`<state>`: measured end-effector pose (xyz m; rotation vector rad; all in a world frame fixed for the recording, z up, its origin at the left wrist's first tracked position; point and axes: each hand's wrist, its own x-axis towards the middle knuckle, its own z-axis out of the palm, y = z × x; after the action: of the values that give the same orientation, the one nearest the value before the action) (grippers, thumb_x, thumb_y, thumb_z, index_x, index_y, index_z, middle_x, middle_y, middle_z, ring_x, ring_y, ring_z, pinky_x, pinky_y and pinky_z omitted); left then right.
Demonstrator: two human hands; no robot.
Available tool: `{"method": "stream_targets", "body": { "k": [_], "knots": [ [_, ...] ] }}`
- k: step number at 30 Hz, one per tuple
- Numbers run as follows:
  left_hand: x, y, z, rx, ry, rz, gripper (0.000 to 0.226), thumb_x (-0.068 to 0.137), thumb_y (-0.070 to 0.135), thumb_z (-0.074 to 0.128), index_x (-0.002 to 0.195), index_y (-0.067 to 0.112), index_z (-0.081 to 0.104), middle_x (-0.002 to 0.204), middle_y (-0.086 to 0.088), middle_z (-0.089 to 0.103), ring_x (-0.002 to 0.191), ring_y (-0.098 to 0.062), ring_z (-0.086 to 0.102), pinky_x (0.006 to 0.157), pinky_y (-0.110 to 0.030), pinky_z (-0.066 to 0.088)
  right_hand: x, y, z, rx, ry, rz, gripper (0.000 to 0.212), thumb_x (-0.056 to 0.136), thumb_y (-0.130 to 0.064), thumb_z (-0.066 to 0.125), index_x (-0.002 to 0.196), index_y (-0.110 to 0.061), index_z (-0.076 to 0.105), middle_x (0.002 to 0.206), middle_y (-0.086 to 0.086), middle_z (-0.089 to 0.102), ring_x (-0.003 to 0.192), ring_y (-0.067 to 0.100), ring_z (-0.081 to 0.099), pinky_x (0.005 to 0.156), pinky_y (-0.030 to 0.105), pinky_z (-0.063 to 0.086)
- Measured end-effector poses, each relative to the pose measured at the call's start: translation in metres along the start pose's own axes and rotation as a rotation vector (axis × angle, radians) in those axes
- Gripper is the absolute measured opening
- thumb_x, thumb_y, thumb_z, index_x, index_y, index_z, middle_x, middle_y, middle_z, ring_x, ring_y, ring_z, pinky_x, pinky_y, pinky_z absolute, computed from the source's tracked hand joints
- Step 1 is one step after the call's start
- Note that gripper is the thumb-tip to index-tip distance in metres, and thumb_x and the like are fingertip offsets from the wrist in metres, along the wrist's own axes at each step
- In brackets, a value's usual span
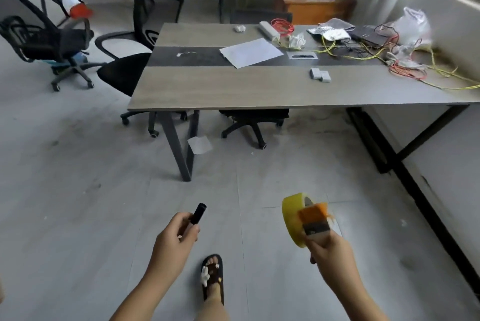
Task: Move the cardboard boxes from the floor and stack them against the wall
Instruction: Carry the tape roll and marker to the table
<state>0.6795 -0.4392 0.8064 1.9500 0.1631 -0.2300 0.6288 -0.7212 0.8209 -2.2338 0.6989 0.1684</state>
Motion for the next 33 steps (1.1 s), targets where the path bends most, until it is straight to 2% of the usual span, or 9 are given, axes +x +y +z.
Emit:
{"method": "stream_targets", "body": {
  "k": [7, 13, 15, 19, 22, 26, 28, 31, 33],
  "knots": [
    [0.176, 0.041, 0.006, 0.044, -0.046, 0.043, 0.036, 0.09, 0.009, 0.059, 0.084, 0.044, 0.054, 0.08, 0.0, 0.063, 0.074, -0.034, 0.06, 0.067, -0.036, 0.048, 0.141, -0.068, 0.001, 0.035, 0.046, 0.044, 0.043, 0.084, -0.013, 0.061, 0.044, -0.015, 0.045, 0.034, -0.007, 0.045, 0.036, 0.006, 0.041, 0.042, 0.019, 0.026],
    [0.319, 0.109, 0.011, 0.11, -0.102, 0.123, 0.028, 0.087, 0.016, 0.062, 0.085, 0.042, 0.053, 0.076, -0.012, 0.063, 0.071, -0.028, 0.058, 0.065, -0.029, 0.042, 0.256, -0.138, -0.01, 0.056, 0.082, 0.037, 0.039, 0.084, -0.015, 0.065, 0.048, -0.011, 0.049, 0.04, -0.005, 0.048, 0.044, 0.008, 0.046, 0.046, 0.024, 0.031],
    [0.357, 0.126, 0.022, 0.136, -0.132, 0.125, 0.028, 0.089, 0.01, 0.06, 0.084, 0.037, 0.053, 0.076, -0.014, 0.063, 0.073, -0.032, 0.058, 0.064, -0.028, 0.039, 0.291, -0.151, -0.016, 0.057, 0.102, 0.028, 0.034, 0.085, -0.016, 0.065, 0.053, -0.01, 0.052, 0.045, -0.004, 0.052, 0.044, 0.006, 0.048, 0.042, 0.017, 0.031],
    [0.425, 0.155, 0.056, 0.193, -0.158, 0.123, 0.023, 0.089, 0.011, 0.059, 0.079, 0.031, 0.053, 0.071, -0.002, 0.06, 0.073, -0.029, 0.058, 0.064, -0.029, 0.038, 0.367, -0.166, -0.032, 0.045, 0.116, 0.005, 0.031, 0.085, -0.021, 0.066, 0.059, -0.006, 0.055, 0.047, -0.002, 0.055, 0.049, 0.005, 0.055, 0.044, 0.016, 0.035],
    [0.479, 0.174, 0.091, 0.198, -0.149, 0.128, 0.019, 0.089, 0.012, 0.058, 0.08, 0.029, 0.053, 0.072, -0.003, 0.061, 0.068, -0.021, 0.054, 0.062, -0.028, 0.038, 0.439, -0.171, -0.046, 0.008, 0.113, -0.02, 0.034, 0.085, -0.022, 0.065, 0.056, -0.008, 0.055, 0.045, -0.003, 0.054, 0.048, 0.01, 0.051, 0.047, 0.025, 0.035],
    [0.545, 0.199, 0.142, 0.187, -0.065, 0.066, 0.017, 0.09, 0.014, 0.055, 0.08, 0.027, 0.052, 0.071, -0.001, 0.058, 0.061, -0.015, 0.048, 0.05, -0.015, 0.033, 0.542, -0.181, -0.07, -0.056, 0.048, -0.062, 0.028, 0.086, -0.021, 0.063, 0.06, -0.011, 0.062, 0.048, -0.004, 0.054, 0.049, 0.012, 0.051, 0.047, 0.025, 0.033],
    [0.573, 0.211, 0.166, 0.199, -0.045, 0.022, 0.015, 0.091, 0.015, 0.054, 0.081, 0.026, 0.052, 0.072, 0.001, 0.057, 0.059, -0.013, 0.046, 0.048, -0.014, 0.034, 0.588, -0.189, -0.081, -0.131, 0.034, -0.092, 0.03, 0.085, -0.02, 0.061, 0.057, -0.013, 0.056, 0.051, -0.005, 0.051, 0.052, 0.018, 0.05, 0.047, 0.025, 0.032],
    [0.613, 0.223, 0.199, 0.252, -0.018, -0.045, 0.009, 0.092, 0.018, 0.053, 0.084, 0.023, 0.052, 0.073, 0.005, 0.055, 0.058, -0.01, 0.046, 0.045, -0.016, 0.032, 0.648, -0.205, -0.091, -0.294, 0.016, -0.195, 0.028, 0.086, -0.016, 0.054, 0.061, -0.017, 0.041, 0.065, -0.001, 0.046, 0.061, 0.026, 0.043, 0.05, 0.028, 0.028],
    [0.637, 0.227, 0.215, 0.31, 0.01, -0.107, 0.007, 0.093, 0.02, 0.052, 0.086, 0.022, 0.051, 0.076, 0.006, 0.057, 0.06, -0.01, 0.049, 0.048, -0.023, 0.034, 0.68, -0.216, -0.094, -0.379, 0.003, -0.228, 0.015, 0.089, -0.017, 0.049, 0.074, -0.016, 0.048, 0.08, 0.002, 0.049, 0.07, 0.028, 0.045, 0.054, 0.031, 0.029]
  ]
}}
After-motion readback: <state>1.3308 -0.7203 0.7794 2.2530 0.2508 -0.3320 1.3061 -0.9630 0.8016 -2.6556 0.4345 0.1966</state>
